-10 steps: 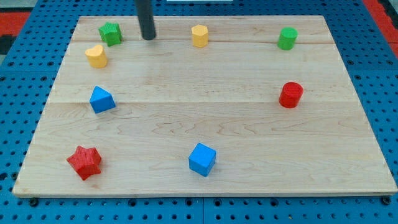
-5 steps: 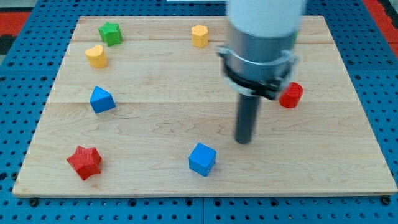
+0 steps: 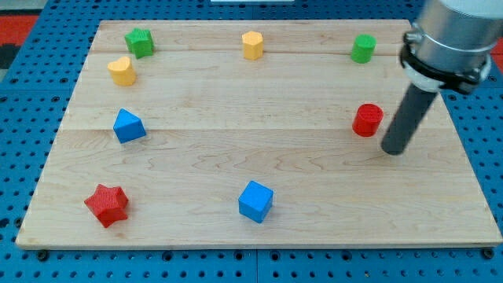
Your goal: Place the red circle in between the green circle and yellow hexagon
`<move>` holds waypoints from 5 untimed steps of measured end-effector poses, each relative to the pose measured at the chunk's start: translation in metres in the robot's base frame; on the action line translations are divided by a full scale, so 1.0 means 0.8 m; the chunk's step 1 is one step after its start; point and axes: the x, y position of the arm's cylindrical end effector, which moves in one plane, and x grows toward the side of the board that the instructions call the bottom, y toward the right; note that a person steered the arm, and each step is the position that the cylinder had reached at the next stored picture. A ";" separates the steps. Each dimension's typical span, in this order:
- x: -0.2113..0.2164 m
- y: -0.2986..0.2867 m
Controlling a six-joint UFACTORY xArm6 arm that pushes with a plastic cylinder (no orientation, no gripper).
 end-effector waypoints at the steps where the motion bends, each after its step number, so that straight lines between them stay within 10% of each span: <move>1: -0.055 -0.024; 5: -0.252 -0.059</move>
